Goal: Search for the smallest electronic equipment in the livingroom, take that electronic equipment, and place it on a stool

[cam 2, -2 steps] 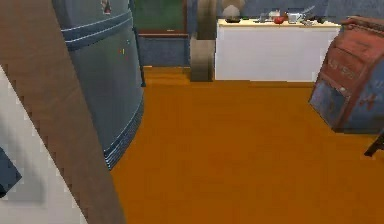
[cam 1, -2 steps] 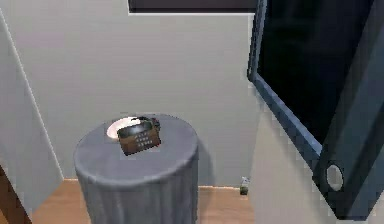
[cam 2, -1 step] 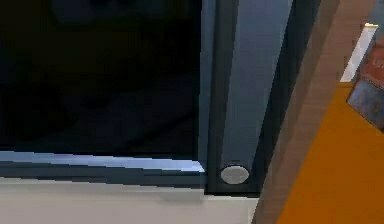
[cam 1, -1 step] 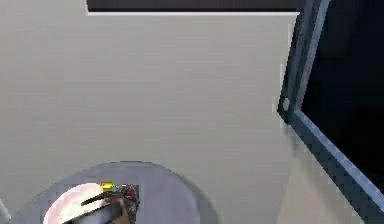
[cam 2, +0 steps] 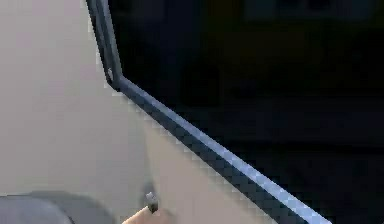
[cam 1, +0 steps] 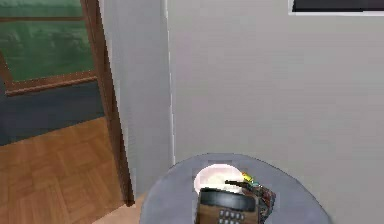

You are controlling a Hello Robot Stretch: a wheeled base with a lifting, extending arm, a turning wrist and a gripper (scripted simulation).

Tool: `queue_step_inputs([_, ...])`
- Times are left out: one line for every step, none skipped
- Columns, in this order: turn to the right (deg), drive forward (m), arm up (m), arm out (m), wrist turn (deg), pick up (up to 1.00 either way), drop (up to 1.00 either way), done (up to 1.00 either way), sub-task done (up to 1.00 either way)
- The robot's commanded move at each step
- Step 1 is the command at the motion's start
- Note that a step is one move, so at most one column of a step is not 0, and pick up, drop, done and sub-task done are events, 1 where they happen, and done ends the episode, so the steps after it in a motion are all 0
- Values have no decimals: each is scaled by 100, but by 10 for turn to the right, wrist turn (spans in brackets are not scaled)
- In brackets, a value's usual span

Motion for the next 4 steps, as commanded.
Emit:
queue_step_inputs([-450, 0, 0, 0, 0, 0, 0, 0, 0])
queue_step_inputs([-150, 0, 0, 0, 0, 0, 0, 0, 0])
queue_step_inputs([0, 0, 50, 0, 0, 0, 0, 0, 0])
queue_step_inputs([0, 0, 38, 0, 0, 0, 0, 0, 0])
